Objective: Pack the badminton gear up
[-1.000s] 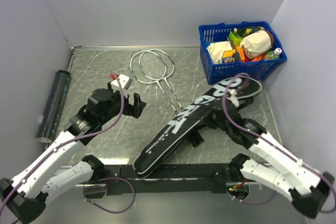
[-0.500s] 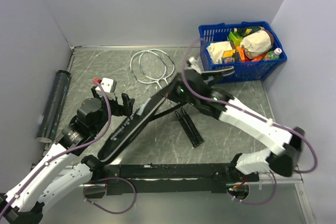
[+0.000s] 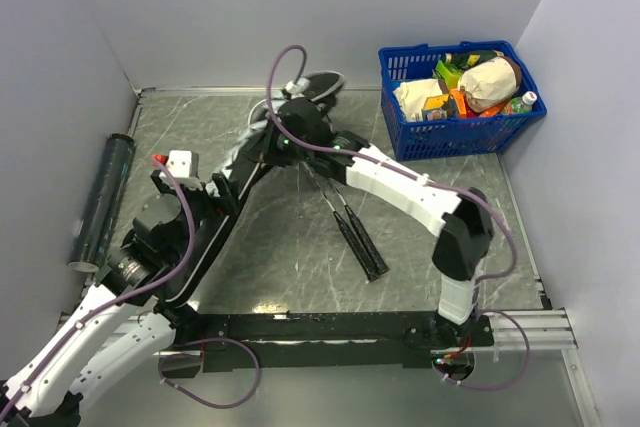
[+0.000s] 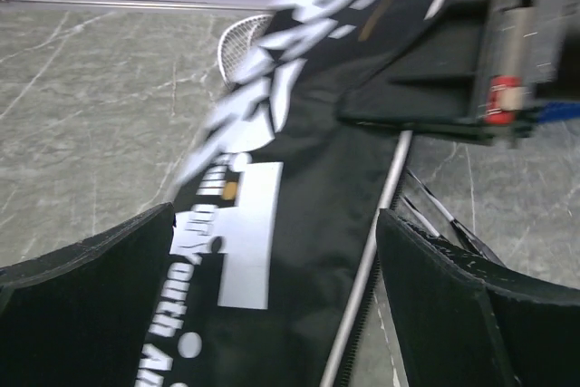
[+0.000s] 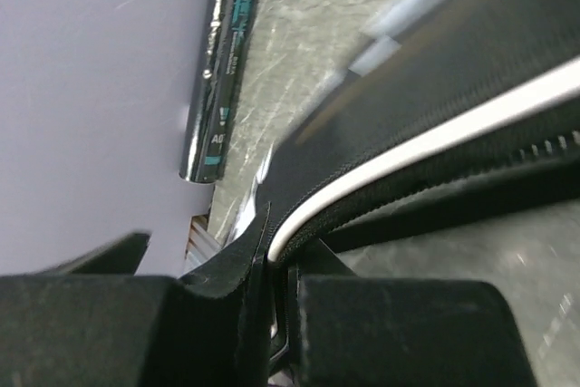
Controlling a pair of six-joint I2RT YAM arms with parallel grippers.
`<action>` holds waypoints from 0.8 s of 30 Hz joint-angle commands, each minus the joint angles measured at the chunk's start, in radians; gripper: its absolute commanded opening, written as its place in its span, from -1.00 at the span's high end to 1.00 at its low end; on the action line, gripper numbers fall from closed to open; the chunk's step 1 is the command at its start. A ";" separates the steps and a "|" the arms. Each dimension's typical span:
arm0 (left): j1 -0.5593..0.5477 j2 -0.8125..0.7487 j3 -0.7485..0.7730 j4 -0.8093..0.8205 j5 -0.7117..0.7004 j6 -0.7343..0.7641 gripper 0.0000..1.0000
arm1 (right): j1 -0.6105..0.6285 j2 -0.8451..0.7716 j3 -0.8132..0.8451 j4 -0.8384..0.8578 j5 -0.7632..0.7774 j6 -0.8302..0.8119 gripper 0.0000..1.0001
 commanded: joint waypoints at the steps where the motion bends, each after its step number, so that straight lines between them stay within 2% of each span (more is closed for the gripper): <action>1: 0.001 -0.001 -0.003 0.009 -0.058 -0.014 -0.93 | 0.000 0.058 0.092 0.122 -0.125 -0.042 1.00; 6: 0.002 0.029 -0.001 0.013 -0.008 -0.001 -0.93 | 0.014 0.101 -0.038 0.266 -0.127 0.006 1.00; 9: 0.002 0.042 -0.001 0.013 0.021 0.010 -0.93 | 0.014 0.139 -0.092 0.314 -0.132 0.018 0.60; 10: 0.002 0.045 -0.003 0.016 0.027 0.013 -0.93 | 0.016 0.148 -0.098 0.302 -0.130 0.015 0.29; 13: 0.002 0.061 -0.010 0.029 0.078 0.027 -0.93 | 0.011 0.168 -0.112 0.268 -0.138 -0.011 -0.10; 18: 0.001 0.136 -0.001 0.027 0.152 0.042 -0.93 | -0.018 0.130 -0.170 0.228 -0.159 -0.060 -0.33; 22: 0.001 0.182 -0.003 0.030 0.191 0.055 -0.93 | -0.064 0.038 -0.303 0.230 -0.153 -0.074 -0.36; 24: 0.001 0.217 -0.012 0.038 0.192 0.065 -0.93 | -0.106 -0.043 -0.348 0.144 -0.127 -0.108 -0.37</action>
